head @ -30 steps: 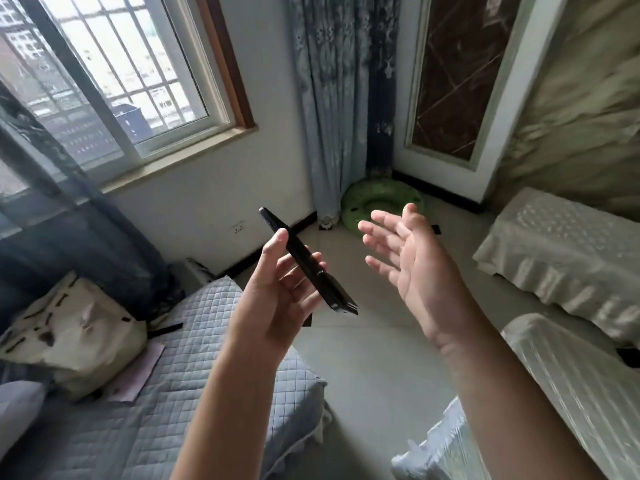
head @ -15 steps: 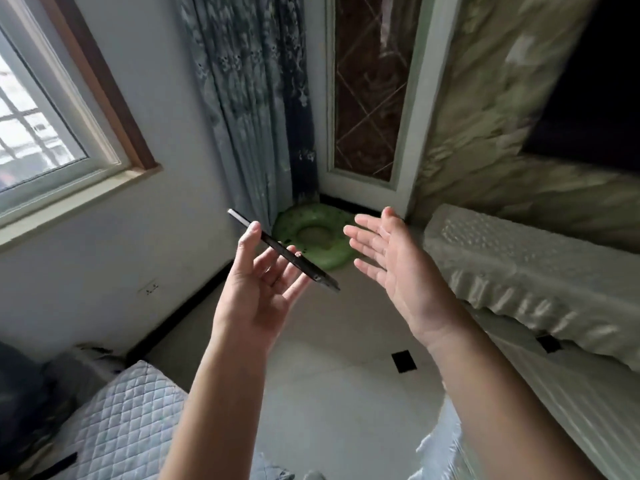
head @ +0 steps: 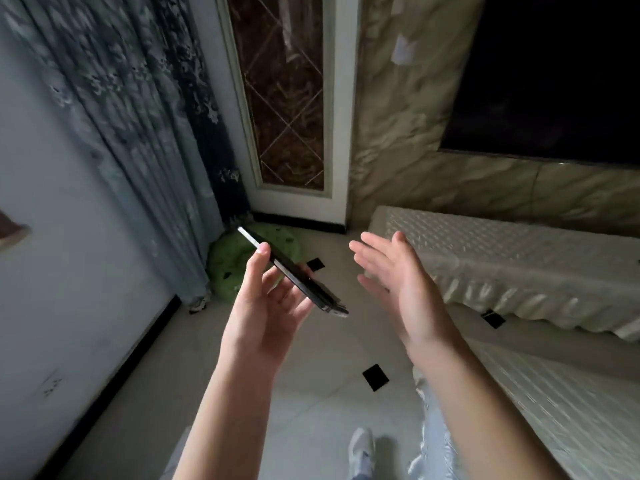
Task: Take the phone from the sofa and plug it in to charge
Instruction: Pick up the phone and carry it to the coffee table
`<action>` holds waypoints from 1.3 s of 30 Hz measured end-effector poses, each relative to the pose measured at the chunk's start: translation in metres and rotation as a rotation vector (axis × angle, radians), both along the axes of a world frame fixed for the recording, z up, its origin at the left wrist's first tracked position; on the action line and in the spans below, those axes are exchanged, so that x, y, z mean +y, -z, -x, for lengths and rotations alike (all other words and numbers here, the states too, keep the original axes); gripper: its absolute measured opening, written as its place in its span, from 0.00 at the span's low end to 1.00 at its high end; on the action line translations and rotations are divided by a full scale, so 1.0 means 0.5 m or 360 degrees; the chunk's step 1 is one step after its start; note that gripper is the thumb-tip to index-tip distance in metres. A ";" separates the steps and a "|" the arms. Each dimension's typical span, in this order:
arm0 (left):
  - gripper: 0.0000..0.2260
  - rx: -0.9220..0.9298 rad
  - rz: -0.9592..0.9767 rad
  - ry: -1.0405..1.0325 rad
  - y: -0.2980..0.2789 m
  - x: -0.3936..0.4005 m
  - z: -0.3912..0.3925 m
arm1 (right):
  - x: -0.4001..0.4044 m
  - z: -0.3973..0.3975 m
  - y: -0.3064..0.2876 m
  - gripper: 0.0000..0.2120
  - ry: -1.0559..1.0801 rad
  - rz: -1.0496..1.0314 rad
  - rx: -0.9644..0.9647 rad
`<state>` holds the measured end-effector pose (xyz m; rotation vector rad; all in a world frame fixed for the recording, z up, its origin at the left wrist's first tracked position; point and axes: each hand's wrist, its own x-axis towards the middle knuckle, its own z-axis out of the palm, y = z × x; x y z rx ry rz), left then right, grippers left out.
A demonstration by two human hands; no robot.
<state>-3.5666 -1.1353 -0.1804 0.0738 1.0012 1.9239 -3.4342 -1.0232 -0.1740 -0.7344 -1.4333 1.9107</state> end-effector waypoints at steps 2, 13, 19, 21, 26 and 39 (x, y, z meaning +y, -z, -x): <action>0.38 0.0024 0.0015 -0.0014 -0.001 0.045 0.031 | 0.040 0.036 0.007 0.24 0.0023 0.0030 0.0042; 0.24 0.0250 0.0036 -0.0227 -0.045 0.263 0.244 | 0.327 0.275 0.000 0.27 -0.0201 0.0091 0.0133; 0.21 0.0175 -0.0062 -0.0254 -0.050 0.337 0.311 | 0.433 0.312 -0.015 0.25 -0.0163 0.0072 0.0178; 0.21 0.0170 -0.0063 -0.0198 -0.048 0.380 0.326 | 0.470 0.313 -0.017 0.22 -0.0078 0.0089 0.0163; 0.20 0.0182 -0.0123 0.0094 -0.035 0.523 0.359 | 0.571 0.301 -0.016 0.24 0.0158 0.0068 0.0137; 0.26 0.0173 -0.0072 0.0844 -0.025 0.966 0.418 | 0.810 0.298 -0.032 0.28 0.1006 -0.0065 -0.0030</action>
